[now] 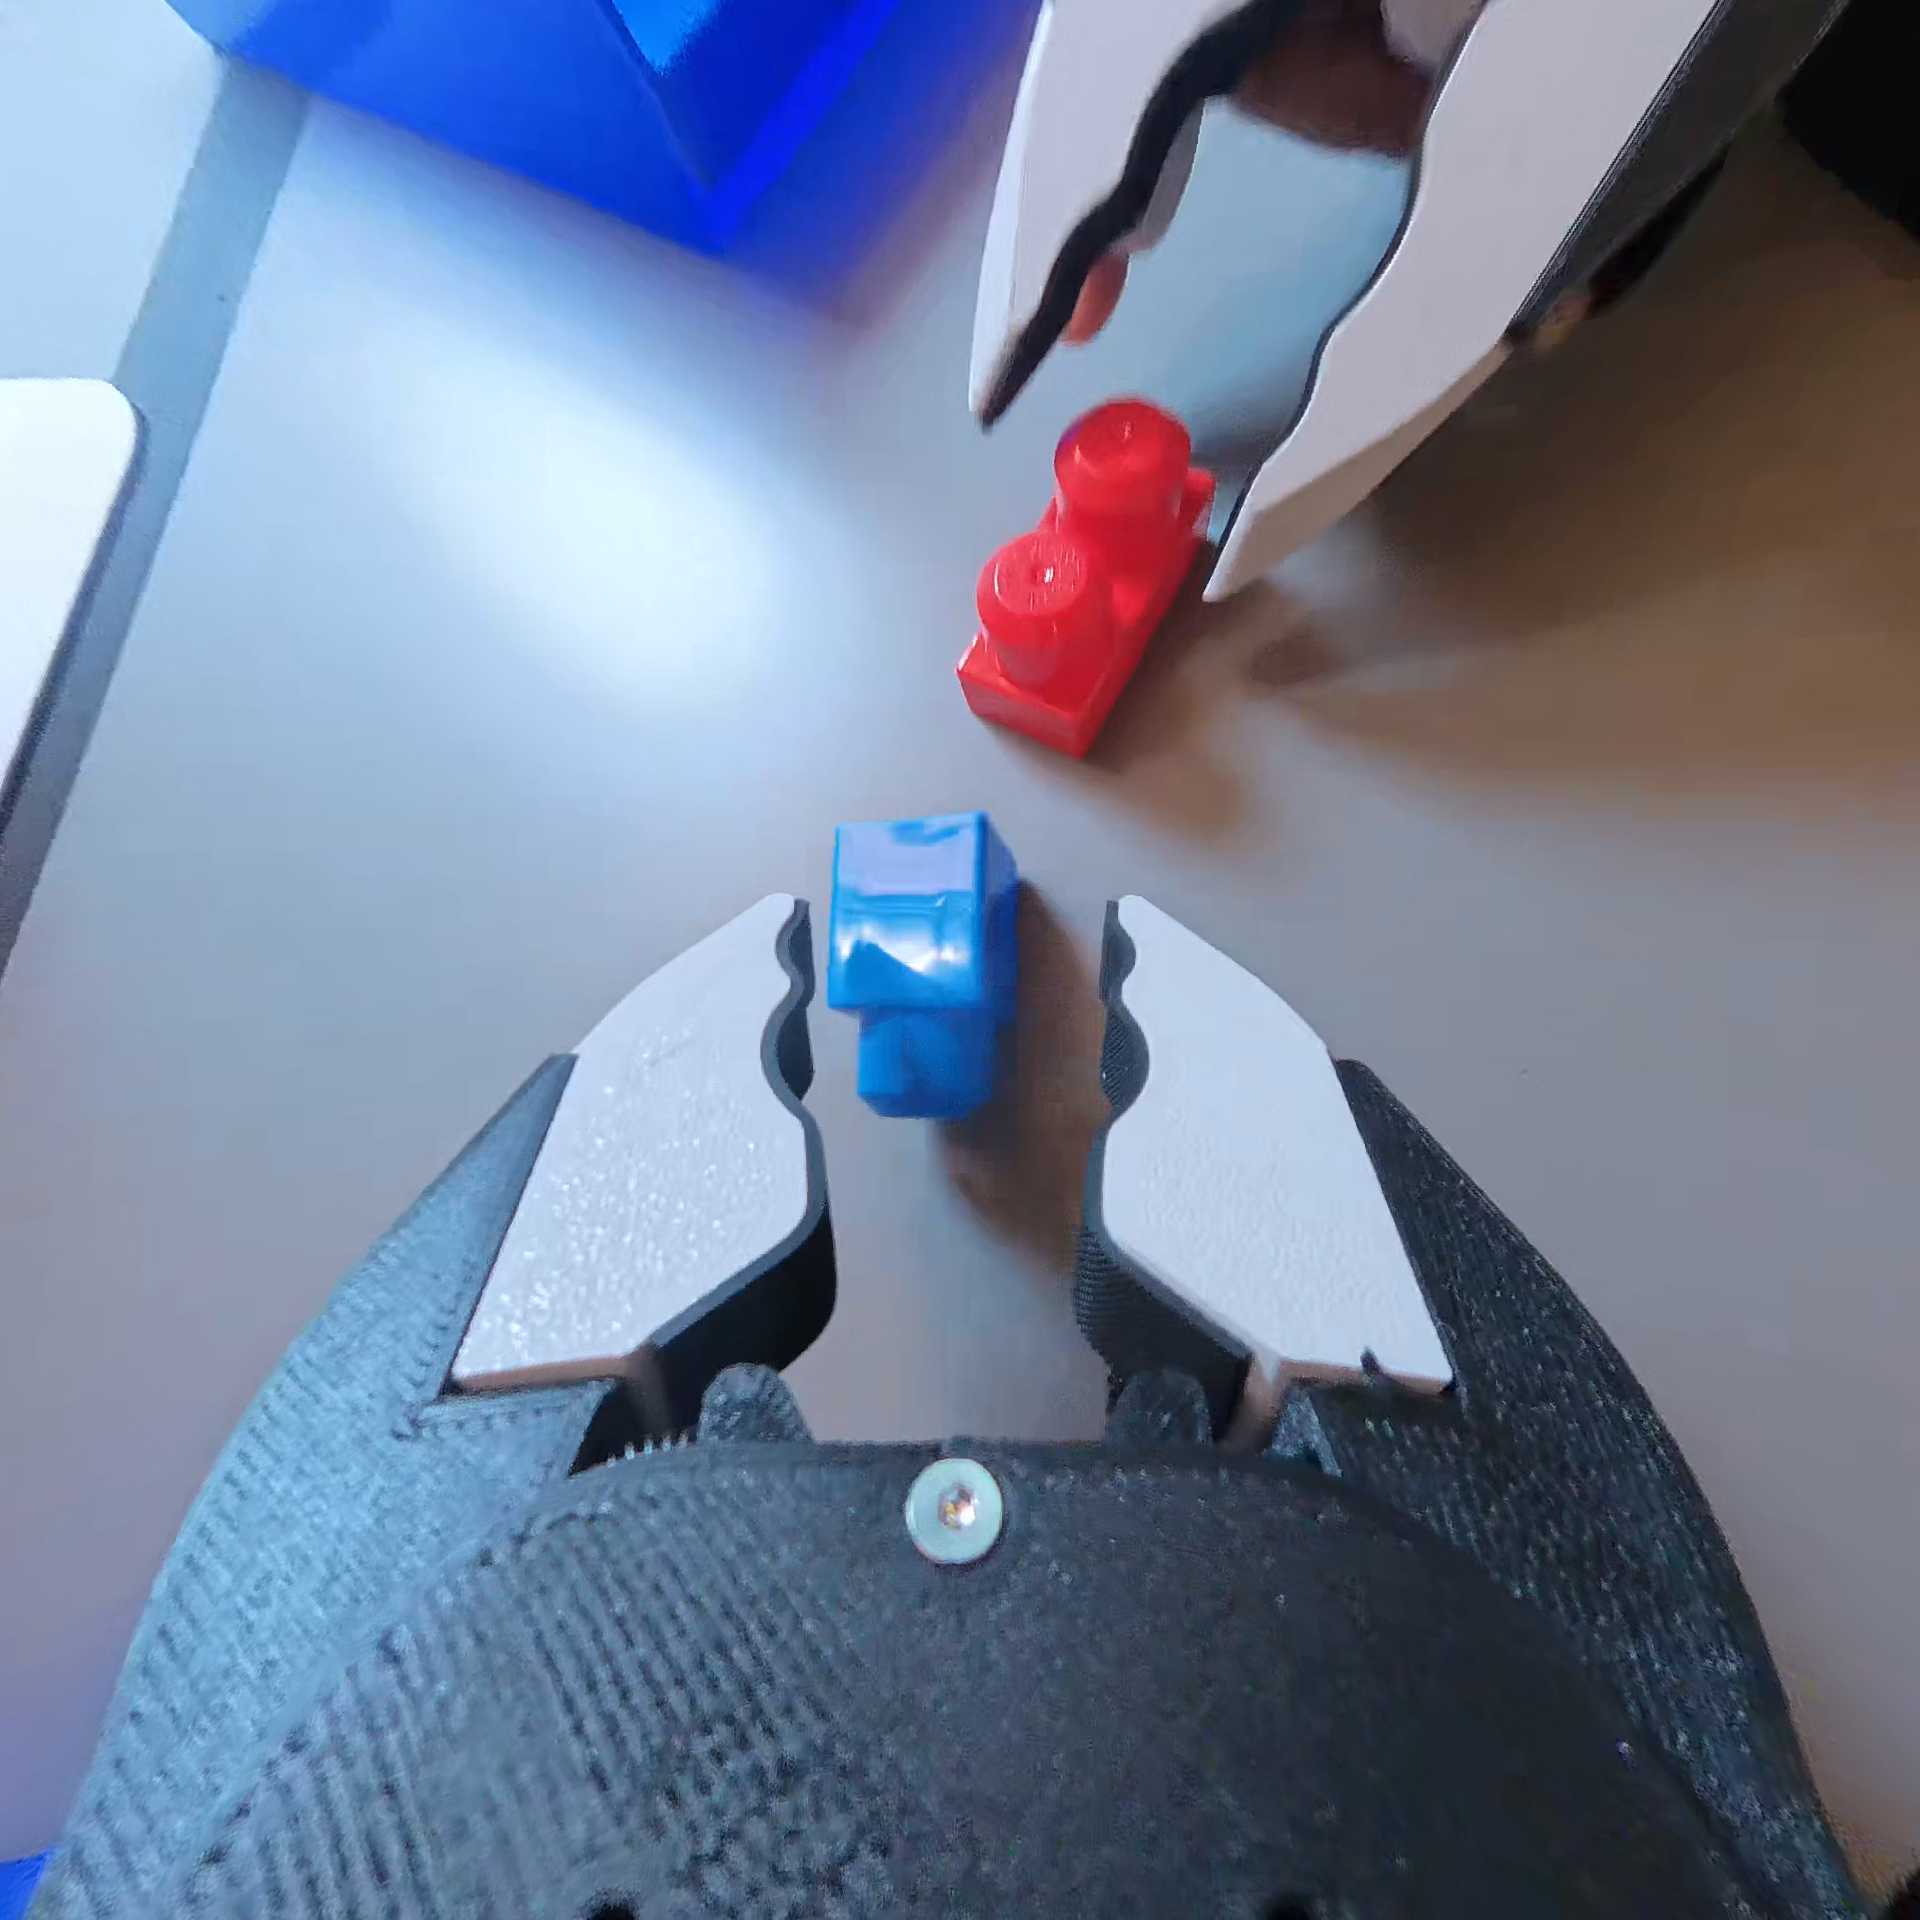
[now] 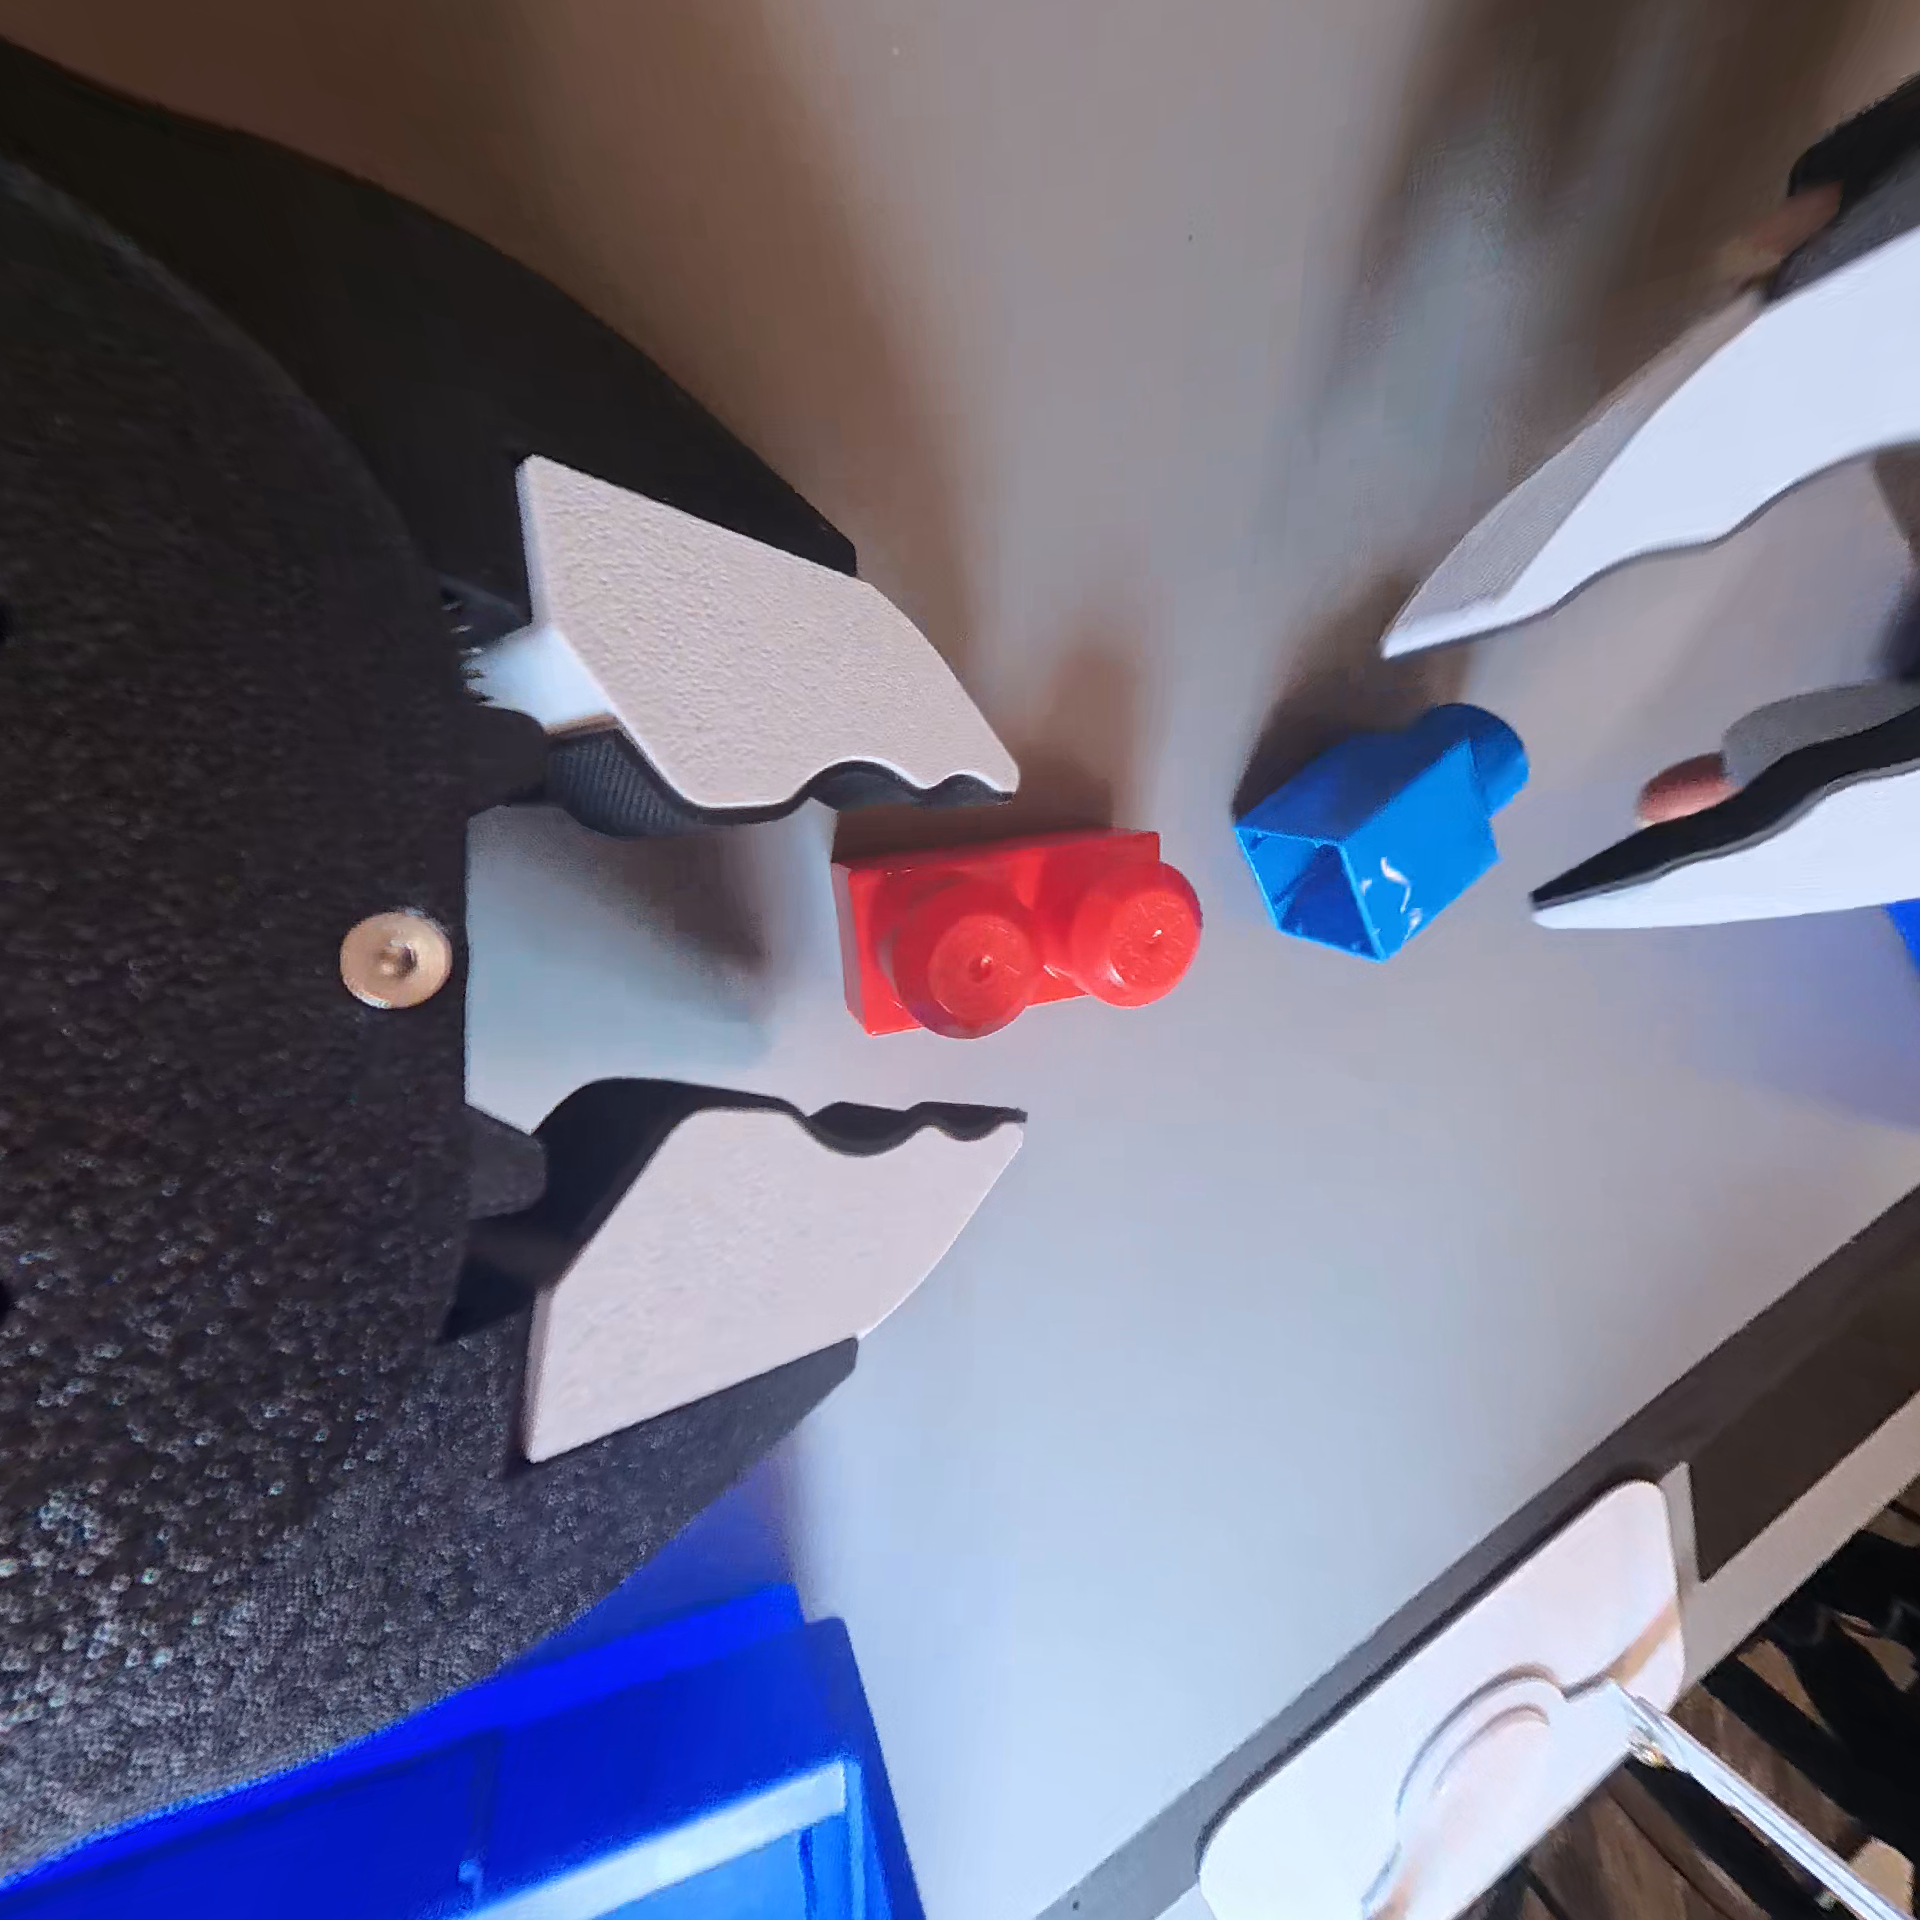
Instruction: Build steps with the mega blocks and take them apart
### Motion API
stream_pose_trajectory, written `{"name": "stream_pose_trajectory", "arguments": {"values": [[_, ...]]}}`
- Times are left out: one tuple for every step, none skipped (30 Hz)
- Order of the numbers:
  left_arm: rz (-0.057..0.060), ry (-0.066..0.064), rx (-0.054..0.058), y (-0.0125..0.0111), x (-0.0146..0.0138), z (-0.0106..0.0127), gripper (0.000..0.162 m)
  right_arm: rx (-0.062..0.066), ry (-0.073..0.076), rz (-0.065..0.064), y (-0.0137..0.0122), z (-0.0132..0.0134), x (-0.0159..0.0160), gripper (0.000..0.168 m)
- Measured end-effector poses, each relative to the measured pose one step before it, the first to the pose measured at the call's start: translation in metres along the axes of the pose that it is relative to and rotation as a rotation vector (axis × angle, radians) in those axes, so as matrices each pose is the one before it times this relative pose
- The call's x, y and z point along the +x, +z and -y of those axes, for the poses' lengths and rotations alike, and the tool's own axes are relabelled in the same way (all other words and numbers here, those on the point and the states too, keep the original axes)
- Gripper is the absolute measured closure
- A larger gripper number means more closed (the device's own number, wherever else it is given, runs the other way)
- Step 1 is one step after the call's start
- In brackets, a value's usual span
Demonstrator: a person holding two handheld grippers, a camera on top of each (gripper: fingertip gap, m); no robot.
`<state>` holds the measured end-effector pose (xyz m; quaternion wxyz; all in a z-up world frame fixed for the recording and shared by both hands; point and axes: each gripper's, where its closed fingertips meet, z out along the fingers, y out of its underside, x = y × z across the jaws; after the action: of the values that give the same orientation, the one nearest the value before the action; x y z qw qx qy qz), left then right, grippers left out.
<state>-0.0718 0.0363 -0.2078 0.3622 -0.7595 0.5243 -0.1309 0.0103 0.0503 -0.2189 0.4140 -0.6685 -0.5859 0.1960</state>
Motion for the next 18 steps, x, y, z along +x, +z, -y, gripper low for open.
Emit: {"name": "stream_pose_trajectory", "arguments": {"values": [[-0.0012,-0.0109,0.0391,-0.00327,0.00328,0.00665,0.108,-0.0148,0.0124,0.0055,0.00205,-0.0029,0.00014,0.114],[-0.0131,-0.013,0.0457,-0.00321,0.00625,0.00764,0.109,-0.0194,0.0105,0.0088,0.00225,-0.00342,-0.00051,0.119],[-0.0146,-0.0175,0.0478,-0.00235,0.00722,0.00796,0.111,-0.0213,0.0035,0.0142,0.0015,-0.00327,-0.00172,0.132],[-0.0183,-0.0188,0.0417,-0.00121,0.00791,0.00692,0.112,-0.0044,0.0044,0.01,-0.00018,-0.00014,-0.00125,0.135],[-0.015,-0.0205,0.0368,-0.00031,0.0073,0.00583,0.113,0.0142,0.017,0.0045,-0.00207,0.00333,0.00026,0.135],[-0.0049,-0.0254,0.0392,0.0001,0.00495,0.0054,0.113,0.0346,0.0345,0.013,-0.00382,0.00665,0.00018,0.138],[-0.0047,-0.0321,0.0488,0.00029,0.00359,0.00598,0.112,0.0747,0.0542,0.0309,-0.00591,0.01207,-0.00122,0.139],[0.0081,-0.0458,0.0689,-0.00067,0.00031,0.00819,0.111,0.1017,0.0661,0.0503,-0.00754,0.01636,-0.00349,0.139],[0.0018,-0.0561,0.0847,-0.00192,-0.00025,0.00985,0.112,0.1082,0.0567,0.0517,-0.008,0.01784,-0.00457,0.139],[-0.0122,-0.0696,0.0848,-0.00247,0.0003,0.01008,0.112,0.1033,0.0341,0.0349,-0.00705,0.0171,-0.00389,0.139],[-0.0195,-0.0748,0.0686,-0.00191,-0.00004,0.00829,0.112,0.0917,0.0203,0.0296,-0.00562,0.01489,-0.00437,0.139],[-0.0219,-0.0706,0.0593,-0.00173,-0.00029,0.00738,0.112,0.0838,0.0226,0.0429,-0.00407,0.01322,-0.00685,0.139],[-0.0345,-0.0613,0.0579,-0.00165,0.00132,0.00737,0.112,0.0756,0.0315,0.0481,-0.00247,0.01156,-0.00804,0.139],[-0.0476,-0.0546,0.051,-0.00126,0.00393,0.00677,0.113,0.0611,0.0338,0.0415,-0.00043,0.00872,-0.00757,0.139],[-0.0524,-0.0496,0.0471,-0.00102,0.00574,0.00633,0.112,0.043,0.0291,0.0364,0.00135,0.00528,-0.00707,0.139],[-0.0623,-0.0364,0.0425,-0.00052,0.00812,0.00593,0.111,0.0301,0.0253,0.0326,0.00266,0.00238,-0.00663,0.139],[-0.0426,-0.011,0.0253,-0.00006,0.00659,0.00336,0.111,0.0228,0.0251,0.0307,0.00355,0.00066,-0.00642,0.139],[-0.0171,0.0204,0.0052,0.00059,0.00395,0.0003,0.11,0.0155,0.0254,0.0282,0.00401,-0.00092,-0.0057,0.139]]}}
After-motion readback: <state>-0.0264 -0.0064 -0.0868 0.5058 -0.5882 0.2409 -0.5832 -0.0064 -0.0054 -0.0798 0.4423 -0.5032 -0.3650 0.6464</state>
